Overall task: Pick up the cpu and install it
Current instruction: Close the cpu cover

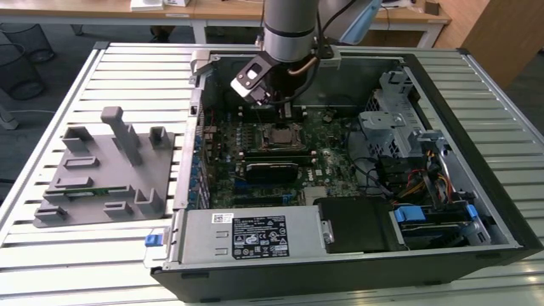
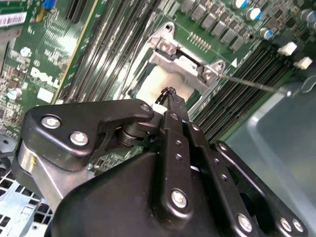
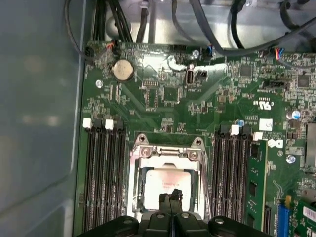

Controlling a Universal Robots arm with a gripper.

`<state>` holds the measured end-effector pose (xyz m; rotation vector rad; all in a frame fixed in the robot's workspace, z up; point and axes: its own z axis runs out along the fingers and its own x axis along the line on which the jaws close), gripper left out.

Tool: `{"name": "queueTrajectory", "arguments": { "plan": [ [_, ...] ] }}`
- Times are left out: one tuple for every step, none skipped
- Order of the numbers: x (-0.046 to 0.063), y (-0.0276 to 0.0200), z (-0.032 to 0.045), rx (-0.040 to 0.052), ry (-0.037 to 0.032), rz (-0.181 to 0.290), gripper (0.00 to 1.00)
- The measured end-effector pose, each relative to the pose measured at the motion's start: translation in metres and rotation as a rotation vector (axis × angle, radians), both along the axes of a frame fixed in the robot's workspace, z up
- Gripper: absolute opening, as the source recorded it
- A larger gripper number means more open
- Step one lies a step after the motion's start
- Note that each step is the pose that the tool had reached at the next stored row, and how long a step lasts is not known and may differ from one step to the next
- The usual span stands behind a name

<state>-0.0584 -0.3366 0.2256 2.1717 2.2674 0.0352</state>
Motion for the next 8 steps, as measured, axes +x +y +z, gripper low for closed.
{"name": "queueTrajectory", "arguments": {
  "plan": [
    [-0.0017,0.0000,-0.0008,0.0000,0.0000,0.000,0.11],
    [-0.0033,0.0000,-0.0015,0.0000,0.0000,0.000,0.11],
    [-0.0046,0.0000,-0.0021,0.0000,0.0000,0.000,0.11],
    [-0.0055,0.0000,-0.0026,0.0000,0.0000,0.000,0.11],
    [-0.0058,0.0000,-0.0030,0.0000,0.0000,0.000,0.11],
    [-0.0059,0.0000,-0.0032,0.0000,0.0000,0.000,0.11],
    [-0.0059,0.0000,-0.0034,-0.0001,0.0001,0.000,0.11],
    [-0.0060,0.0000,-0.0037,0.0000,0.0000,0.000,0.11]
  ]
}}
